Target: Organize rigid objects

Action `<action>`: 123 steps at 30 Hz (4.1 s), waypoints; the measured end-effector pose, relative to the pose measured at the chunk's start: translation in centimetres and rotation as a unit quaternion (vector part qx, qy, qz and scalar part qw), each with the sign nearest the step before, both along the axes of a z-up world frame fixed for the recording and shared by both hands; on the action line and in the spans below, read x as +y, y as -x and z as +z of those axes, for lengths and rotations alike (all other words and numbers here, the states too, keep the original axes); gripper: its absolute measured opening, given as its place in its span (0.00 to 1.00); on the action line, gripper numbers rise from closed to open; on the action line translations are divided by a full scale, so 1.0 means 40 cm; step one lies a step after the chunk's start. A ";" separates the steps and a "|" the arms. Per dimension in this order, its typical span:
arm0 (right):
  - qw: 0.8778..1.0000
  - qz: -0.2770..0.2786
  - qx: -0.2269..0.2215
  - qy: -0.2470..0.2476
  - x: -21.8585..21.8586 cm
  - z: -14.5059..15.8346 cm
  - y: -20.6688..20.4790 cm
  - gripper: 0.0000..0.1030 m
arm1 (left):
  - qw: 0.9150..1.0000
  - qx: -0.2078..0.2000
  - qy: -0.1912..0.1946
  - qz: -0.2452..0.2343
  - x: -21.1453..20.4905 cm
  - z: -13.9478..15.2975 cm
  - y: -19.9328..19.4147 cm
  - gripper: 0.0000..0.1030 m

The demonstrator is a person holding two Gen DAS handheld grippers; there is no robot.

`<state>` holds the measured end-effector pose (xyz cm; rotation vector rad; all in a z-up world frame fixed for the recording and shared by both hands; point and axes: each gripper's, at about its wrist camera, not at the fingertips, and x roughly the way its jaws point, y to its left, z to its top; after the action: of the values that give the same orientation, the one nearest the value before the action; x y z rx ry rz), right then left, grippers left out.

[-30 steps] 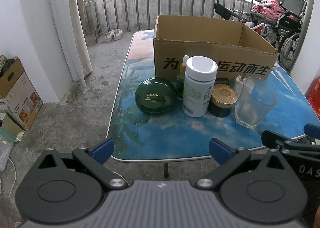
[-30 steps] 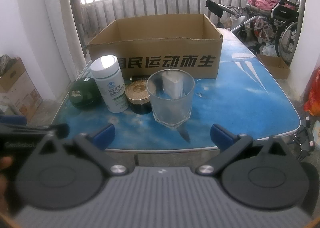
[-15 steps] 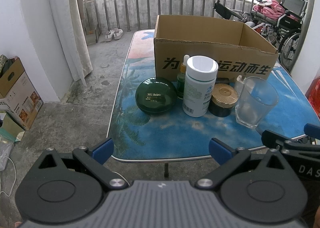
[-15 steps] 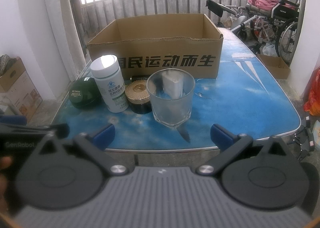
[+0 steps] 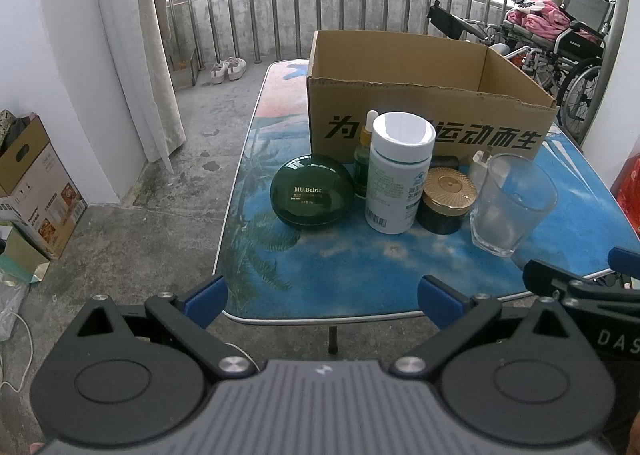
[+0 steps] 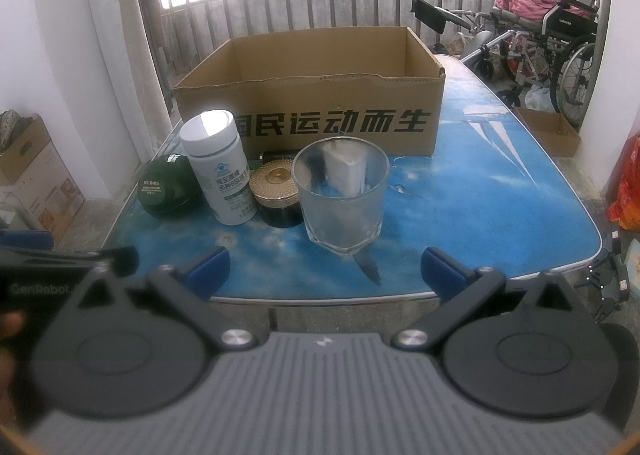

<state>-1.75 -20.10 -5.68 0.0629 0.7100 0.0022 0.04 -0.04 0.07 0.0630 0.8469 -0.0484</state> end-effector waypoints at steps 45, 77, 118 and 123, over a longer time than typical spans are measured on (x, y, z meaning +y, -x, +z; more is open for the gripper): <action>1.000 -0.004 -0.002 0.010 -0.004 0.007 -0.035 0.99 | 1.000 -0.002 0.019 -0.003 0.008 0.002 -0.041 0.99; 0.967 0.254 0.031 -0.002 0.191 0.122 -0.390 0.72 | 0.971 -0.124 0.083 -0.187 0.005 -0.060 -0.181 0.64; 0.965 0.263 0.015 -0.009 0.157 0.169 -0.341 0.51 | 0.962 -0.157 0.114 -0.191 0.021 0.020 -0.114 0.32; 0.964 0.262 0.031 -0.036 0.136 0.162 -0.360 0.50 | 0.964 -0.156 0.112 -0.185 0.028 0.035 -0.115 0.32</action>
<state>12.64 -14.64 0.80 -0.0566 0.7715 0.5364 4.63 1.08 1.49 0.0148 0.5000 -0.4748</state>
